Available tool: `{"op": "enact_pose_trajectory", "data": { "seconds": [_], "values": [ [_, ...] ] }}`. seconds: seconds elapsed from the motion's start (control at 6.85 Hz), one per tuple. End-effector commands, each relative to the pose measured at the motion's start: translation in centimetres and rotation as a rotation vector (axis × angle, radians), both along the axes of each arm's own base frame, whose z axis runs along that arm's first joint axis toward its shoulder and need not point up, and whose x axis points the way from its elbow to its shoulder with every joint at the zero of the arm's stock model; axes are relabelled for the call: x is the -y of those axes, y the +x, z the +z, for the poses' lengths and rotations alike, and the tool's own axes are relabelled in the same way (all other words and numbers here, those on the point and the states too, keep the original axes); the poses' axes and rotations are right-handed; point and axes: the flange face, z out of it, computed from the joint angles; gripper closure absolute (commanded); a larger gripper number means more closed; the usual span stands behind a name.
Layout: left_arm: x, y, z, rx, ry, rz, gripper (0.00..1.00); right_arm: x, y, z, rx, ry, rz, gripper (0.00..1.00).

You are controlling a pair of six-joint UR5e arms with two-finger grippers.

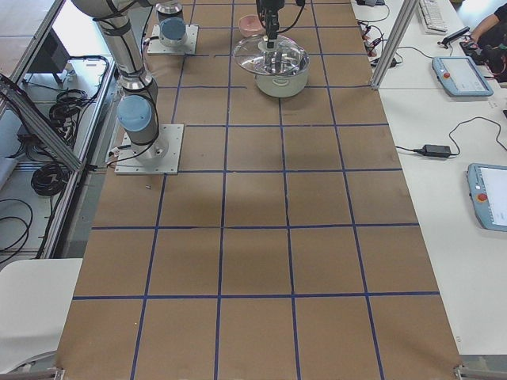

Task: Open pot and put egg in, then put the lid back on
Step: 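Grasp the egg with the left gripper and lift it from the bowl, then carry the egg over the pot and release it inside with the left gripper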

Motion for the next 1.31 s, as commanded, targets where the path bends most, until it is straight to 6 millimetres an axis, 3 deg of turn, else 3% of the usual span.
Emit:
{"op": "enact_pose_trajectory", "data": {
  "seconds": [0.0,0.29,0.73,0.88,1.17],
  "values": [
    [2.9,-7.8,7.2,-0.002,-0.038,-0.045,0.87,-0.3,0.0,0.0,-0.002,0.010,0.000,0.69],
    [3.4,-16.2,8.1,-0.144,-0.080,-0.178,0.87,-0.3,-0.1,-0.2,-0.004,0.015,0.000,0.67],
    [6.2,-25.9,5.2,-0.177,-0.166,-0.334,0.87,-0.5,-0.1,0.0,-0.004,0.012,0.000,0.66],
    [6.4,-27.1,3.6,-0.169,-0.138,-0.356,0.87,-0.6,-0.1,0.0,-0.004,0.012,0.000,0.66],
    [5.5,-26.9,1.0,-0.157,-0.086,-0.361,0.87,-0.6,-0.1,0.0,-0.004,0.010,0.000,0.66]
  ]
}}
